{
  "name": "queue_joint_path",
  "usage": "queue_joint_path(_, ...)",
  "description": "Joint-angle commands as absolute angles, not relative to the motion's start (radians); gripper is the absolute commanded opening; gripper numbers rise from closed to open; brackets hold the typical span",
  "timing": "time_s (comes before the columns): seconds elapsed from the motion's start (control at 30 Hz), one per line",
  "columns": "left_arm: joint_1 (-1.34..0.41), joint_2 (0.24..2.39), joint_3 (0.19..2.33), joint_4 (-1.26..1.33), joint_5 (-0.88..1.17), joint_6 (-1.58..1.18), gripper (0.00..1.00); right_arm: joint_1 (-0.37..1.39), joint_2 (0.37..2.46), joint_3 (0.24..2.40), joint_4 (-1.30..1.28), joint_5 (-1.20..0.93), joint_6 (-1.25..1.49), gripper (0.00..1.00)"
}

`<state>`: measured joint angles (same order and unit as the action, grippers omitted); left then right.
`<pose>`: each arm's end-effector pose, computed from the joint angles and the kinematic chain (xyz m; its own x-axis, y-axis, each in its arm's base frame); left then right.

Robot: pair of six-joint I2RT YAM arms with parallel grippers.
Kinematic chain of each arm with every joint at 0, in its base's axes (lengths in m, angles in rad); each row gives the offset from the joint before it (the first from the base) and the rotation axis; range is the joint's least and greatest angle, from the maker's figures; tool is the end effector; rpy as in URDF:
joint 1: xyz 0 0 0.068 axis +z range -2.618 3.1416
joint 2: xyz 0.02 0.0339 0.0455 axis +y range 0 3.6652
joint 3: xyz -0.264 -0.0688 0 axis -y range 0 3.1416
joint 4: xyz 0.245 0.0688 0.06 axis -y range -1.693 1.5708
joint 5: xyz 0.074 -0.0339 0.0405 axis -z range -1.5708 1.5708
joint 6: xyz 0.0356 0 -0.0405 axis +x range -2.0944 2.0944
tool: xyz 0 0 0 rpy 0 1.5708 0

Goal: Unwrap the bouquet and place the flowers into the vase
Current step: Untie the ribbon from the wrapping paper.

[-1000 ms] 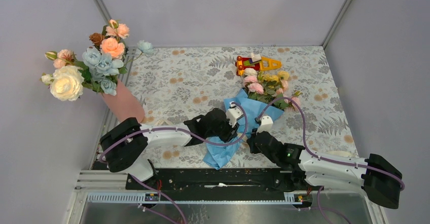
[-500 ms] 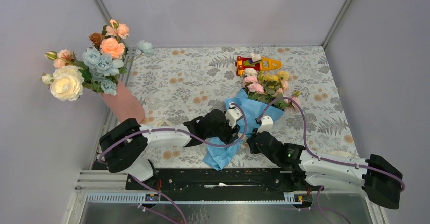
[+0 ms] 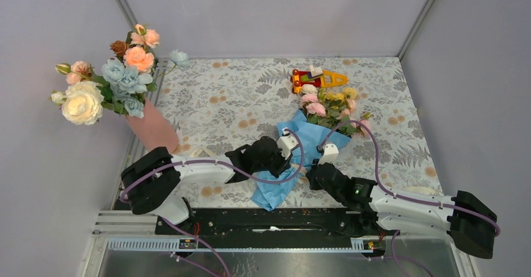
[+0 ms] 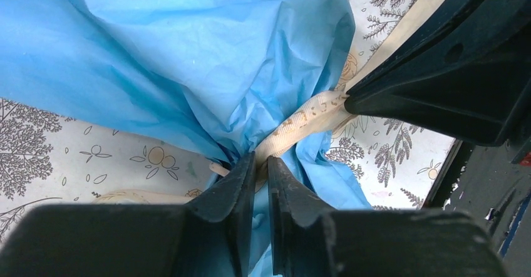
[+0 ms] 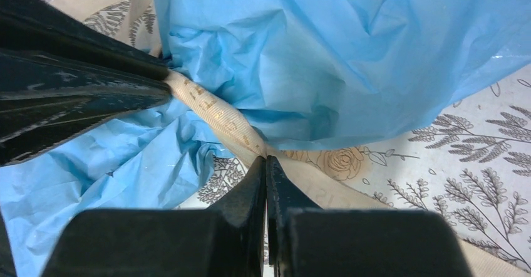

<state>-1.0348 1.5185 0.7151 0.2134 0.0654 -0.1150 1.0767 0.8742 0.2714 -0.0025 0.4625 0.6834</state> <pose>0.1566 -0.2681 0.1815 -0.3839 0.4221 -0.8213 0.8472 0.5147 -0.1315 0.0963 0.1452 0.1663 -0.5969 0.0835 -0.7980 -0.3056 0.8959 0.3224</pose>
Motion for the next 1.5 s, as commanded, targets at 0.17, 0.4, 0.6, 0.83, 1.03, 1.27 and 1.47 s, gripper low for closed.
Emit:
queue_joint_path(0.17,-1.04,1.432,0.661,0.286,-0.058,-0.19,0.1,1.069,0.859,0.275,-0.122,0.566,0.757,0.0)
queue_joint_path(0.4,-1.039,1.414,0.61,0.329,-0.116,-0.273,0.0,1.069,0.828,0.258,-0.142,0.576,0.783,0.0)
queue_joint_path(0.6,-1.028,1.394,0.579,0.332,-0.177,-0.368,0.0,1.069,0.834,0.259,-0.159,0.589,0.799,0.0)
queue_joint_path(0.83,-1.013,1.387,0.567,0.299,-0.234,-0.482,0.0,1.069,0.845,0.258,-0.202,0.618,0.853,0.0)
queue_joint_path(1.03,-1.009,1.39,0.57,0.307,-0.208,-0.489,0.0,1.069,0.8,0.277,-0.242,0.609,0.817,0.07)
queue_joint_path(1.27,-1.009,1.387,0.574,0.316,-0.161,-0.454,0.0,1.069,0.668,0.366,-0.343,0.579,0.66,0.4)
queue_joint_path(1.47,-1.009,1.388,0.575,0.327,-0.136,-0.454,0.0,1.068,0.622,0.449,-0.361,0.535,0.559,0.55)
